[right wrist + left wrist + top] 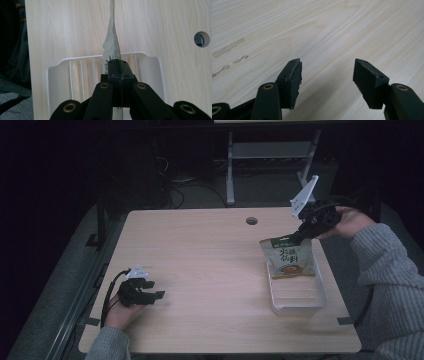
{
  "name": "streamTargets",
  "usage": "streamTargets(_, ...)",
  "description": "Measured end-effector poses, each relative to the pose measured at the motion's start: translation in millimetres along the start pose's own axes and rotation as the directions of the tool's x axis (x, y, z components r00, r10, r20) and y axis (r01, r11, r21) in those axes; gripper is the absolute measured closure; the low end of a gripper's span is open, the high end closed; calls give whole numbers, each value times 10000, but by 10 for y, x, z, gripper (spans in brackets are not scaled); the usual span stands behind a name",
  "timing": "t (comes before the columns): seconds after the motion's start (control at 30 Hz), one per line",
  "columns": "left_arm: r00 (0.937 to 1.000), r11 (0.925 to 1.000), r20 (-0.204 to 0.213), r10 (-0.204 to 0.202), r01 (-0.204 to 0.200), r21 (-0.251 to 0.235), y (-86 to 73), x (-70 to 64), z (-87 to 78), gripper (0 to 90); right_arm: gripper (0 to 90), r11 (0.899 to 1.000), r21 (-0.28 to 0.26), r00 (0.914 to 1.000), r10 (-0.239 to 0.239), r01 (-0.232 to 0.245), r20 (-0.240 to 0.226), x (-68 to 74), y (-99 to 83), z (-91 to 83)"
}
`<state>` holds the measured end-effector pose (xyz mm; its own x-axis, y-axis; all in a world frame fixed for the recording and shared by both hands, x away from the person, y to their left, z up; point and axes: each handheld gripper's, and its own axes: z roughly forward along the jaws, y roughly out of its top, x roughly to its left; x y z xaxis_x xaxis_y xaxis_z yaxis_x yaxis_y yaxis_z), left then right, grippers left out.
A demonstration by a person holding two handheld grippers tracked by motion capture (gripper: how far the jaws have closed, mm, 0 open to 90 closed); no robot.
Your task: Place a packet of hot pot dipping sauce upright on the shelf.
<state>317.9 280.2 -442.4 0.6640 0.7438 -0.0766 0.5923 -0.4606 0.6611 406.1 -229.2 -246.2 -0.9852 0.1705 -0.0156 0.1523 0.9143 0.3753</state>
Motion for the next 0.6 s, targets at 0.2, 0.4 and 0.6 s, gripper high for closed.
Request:
streamTargets(0.2, 10000, 10000, 23, 9, -9, 6, 1, -3, -2, 391, 892, 9999, 25, 9999, 125, -125, 9, 13, -84, 114)
streamTargets(0.4, 10000, 10000, 43, 30, -31, 51, 1, -10, 4, 390, 892, 9996, -35, 9996, 293, -293, 48, 33, -169, 181)
streamTargets(0.6, 9999, 9999, 62, 96, -96, 67, 6, -24, 8, 390, 891, 9990, -48, 9989, 454, -454, 102, 57, -244, 244)
